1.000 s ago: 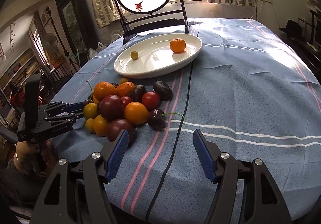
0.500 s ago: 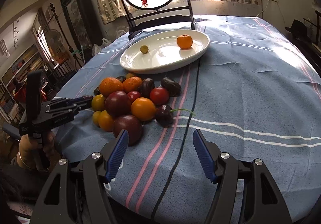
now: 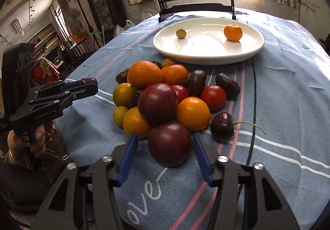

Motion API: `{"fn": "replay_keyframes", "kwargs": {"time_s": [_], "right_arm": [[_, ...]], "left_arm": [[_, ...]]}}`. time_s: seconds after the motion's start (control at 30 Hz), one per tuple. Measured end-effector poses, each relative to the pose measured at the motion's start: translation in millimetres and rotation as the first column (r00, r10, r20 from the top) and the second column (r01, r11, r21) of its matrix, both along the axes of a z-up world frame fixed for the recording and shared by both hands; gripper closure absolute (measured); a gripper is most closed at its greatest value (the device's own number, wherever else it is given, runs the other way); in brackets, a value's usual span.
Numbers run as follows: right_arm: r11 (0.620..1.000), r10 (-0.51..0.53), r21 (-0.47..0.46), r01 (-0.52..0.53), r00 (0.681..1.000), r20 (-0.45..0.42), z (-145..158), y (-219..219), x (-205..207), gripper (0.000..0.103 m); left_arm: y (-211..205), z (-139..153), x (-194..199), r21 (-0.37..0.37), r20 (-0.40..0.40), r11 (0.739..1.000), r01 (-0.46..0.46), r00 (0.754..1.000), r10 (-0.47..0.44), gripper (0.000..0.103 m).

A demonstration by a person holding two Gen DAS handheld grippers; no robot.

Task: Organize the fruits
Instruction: 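Grasp a red plum with the right tool while the left tool grasps a dark cherry, then place the plum and cherry on the white plate and open both tools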

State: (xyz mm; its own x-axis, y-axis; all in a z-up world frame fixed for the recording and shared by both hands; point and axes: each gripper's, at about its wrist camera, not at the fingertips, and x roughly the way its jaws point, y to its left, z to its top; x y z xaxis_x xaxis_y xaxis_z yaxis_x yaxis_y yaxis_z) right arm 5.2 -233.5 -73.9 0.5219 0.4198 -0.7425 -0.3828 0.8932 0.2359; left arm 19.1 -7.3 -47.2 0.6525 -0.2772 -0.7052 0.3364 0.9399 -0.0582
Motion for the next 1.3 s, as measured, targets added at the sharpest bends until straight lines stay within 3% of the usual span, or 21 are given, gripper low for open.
{"fn": "replay_keyframes", "kwargs": {"time_s": [0.23,0.4,0.63,0.93,0.97,1.03,1.1,1.2,1.3], "right_arm": [[0.998,0.014,0.059,-0.019,0.997,0.076,27,-22,-23,0.063],[0.987,-0.039,0.159,0.019,0.992,0.121,62,-58,-11,0.063],[0.982,-0.102,0.171,0.084,0.990,0.100,86,-70,75,0.063],[0.987,-0.144,0.070,0.146,0.989,-0.031,41,-48,195,0.061],[0.986,-0.158,0.058,0.159,0.987,-0.020,41,-47,201,0.059],[0.979,-0.193,0.073,0.191,0.981,0.024,46,-50,204,0.043],[0.977,-0.197,0.089,0.191,0.979,0.056,54,-54,196,0.042],[0.976,-0.202,0.101,0.192,0.974,0.102,63,-63,170,0.042],[0.974,-0.201,0.130,0.186,0.974,0.109,61,-72,138,0.042]], "left_arm": [[-1,4,1,-0.009,0.005,1.000,0.009,1.000,-0.008,0.077],[-8,23,11,-0.032,0.041,0.999,0.027,0.999,-0.026,0.077],[-47,46,77,-0.027,0.038,0.995,0.094,0.995,-0.093,0.077],[-93,11,192,0.009,-0.117,0.995,0.098,0.988,-0.097,0.076],[-96,8,201,0.010,-0.136,0.995,0.095,0.986,-0.093,0.075],[-98,6,214,0.028,-0.140,0.997,0.070,0.988,-0.066,0.050],[-91,14,215,0.009,-0.103,0.999,0.041,0.994,-0.040,0.040],[-74,33,199,-0.046,-0.059,0.998,0.030,0.998,-0.033,0.038],[-56,44,165,-0.053,-0.012,0.998,0.025,1.000,-0.025,0.032]]}}
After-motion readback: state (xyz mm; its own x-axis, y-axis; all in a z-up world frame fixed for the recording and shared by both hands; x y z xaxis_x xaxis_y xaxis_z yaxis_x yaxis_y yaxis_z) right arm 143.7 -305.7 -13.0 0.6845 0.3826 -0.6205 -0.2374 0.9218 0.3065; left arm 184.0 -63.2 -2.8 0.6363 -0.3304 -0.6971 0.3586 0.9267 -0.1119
